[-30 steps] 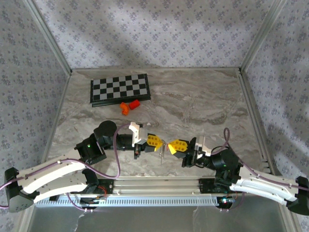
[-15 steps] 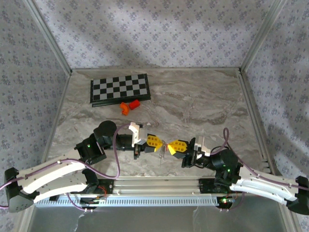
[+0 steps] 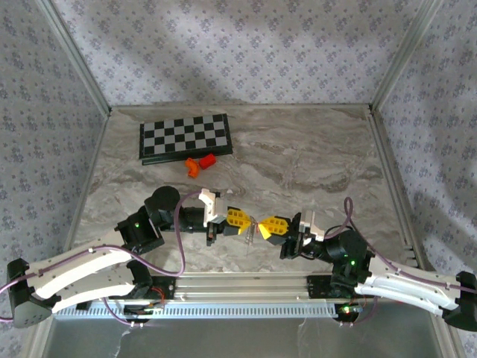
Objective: Put the keys on the keyring
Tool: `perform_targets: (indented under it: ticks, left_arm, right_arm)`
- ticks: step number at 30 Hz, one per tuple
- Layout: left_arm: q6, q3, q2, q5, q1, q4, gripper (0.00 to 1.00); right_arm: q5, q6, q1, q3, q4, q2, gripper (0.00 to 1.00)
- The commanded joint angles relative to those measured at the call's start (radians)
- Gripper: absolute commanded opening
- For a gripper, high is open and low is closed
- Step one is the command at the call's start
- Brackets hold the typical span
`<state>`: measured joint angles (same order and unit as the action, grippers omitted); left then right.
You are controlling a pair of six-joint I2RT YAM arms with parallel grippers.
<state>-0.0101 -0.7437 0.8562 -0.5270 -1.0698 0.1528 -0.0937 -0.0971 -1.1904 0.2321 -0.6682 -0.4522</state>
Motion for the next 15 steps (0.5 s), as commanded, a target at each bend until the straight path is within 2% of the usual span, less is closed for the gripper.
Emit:
perform_targets:
  ticks: [1,15]
  left_arm:
    - [-0.008,-0.034,-0.019,-0.014,-0.007,0.032,0.00]
    - [-0.011,-0.034,-0.020,-0.008,-0.007,0.029,0.00]
  right_arm:
    - [-0.015,-0.009,-0.008,0.023,-0.010,0.003,0.00]
    - [-0.014,-0.011,-0.007,0.020,-0.015,0.007,0.00]
